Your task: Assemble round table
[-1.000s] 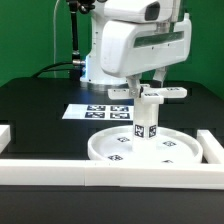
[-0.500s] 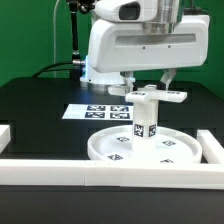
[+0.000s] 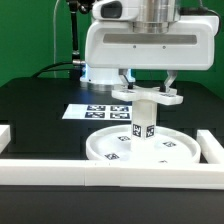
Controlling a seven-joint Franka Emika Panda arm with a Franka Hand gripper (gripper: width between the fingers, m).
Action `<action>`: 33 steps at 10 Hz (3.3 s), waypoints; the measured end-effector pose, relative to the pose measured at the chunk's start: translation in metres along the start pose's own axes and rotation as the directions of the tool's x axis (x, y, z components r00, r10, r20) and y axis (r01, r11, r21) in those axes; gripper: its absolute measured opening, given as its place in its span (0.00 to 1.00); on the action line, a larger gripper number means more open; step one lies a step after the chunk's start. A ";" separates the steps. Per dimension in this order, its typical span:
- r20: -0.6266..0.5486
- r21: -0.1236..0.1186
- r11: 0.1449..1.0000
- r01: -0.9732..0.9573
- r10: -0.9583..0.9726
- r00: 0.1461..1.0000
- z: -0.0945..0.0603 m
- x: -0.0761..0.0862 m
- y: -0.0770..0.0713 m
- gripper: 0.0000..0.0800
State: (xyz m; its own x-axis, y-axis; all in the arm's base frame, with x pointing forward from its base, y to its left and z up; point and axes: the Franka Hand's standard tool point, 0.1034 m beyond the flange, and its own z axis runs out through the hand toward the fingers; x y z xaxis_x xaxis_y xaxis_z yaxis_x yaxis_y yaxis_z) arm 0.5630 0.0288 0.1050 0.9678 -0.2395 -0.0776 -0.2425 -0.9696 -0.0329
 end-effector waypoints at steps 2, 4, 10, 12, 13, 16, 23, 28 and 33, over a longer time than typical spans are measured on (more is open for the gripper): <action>-0.006 0.059 0.979 -0.197 0.198 0.980 0.001 0.001 0.003 0.55; 0.006 0.108 0.903 -0.415 0.417 0.909 0.002 -0.003 0.003 0.55; 0.043 0.099 0.710 -0.697 0.697 0.716 0.002 -0.004 0.000 0.55; 0.069 0.120 0.556 -0.823 0.822 0.565 0.002 -0.001 0.002 0.55; 0.087 0.151 0.450 -0.880 0.881 0.465 0.002 0.000 0.005 0.55; 0.129 0.221 0.201 -0.954 0.964 0.233 0.003 -0.001 0.006 0.55; 0.232 0.178 -0.033 -0.983 0.973 0.010 -0.012 0.003 0.000 0.79; 0.252 0.189 0.021 -0.982 0.965 0.069 -0.033 0.002 -0.003 0.81; 0.071 0.227 0.548 -0.805 0.815 0.575 -0.028 -0.009 -0.020 0.81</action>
Offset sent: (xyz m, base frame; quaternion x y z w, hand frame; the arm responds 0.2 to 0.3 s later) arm -0.0174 0.0008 -0.0076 0.0384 -0.0202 0.2408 0.9696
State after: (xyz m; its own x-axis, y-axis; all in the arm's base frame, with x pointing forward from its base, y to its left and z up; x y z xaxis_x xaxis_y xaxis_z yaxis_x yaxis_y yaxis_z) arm 0.5616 0.0493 0.1341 0.3541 -0.9243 -0.1426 -0.9273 -0.3272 -0.1818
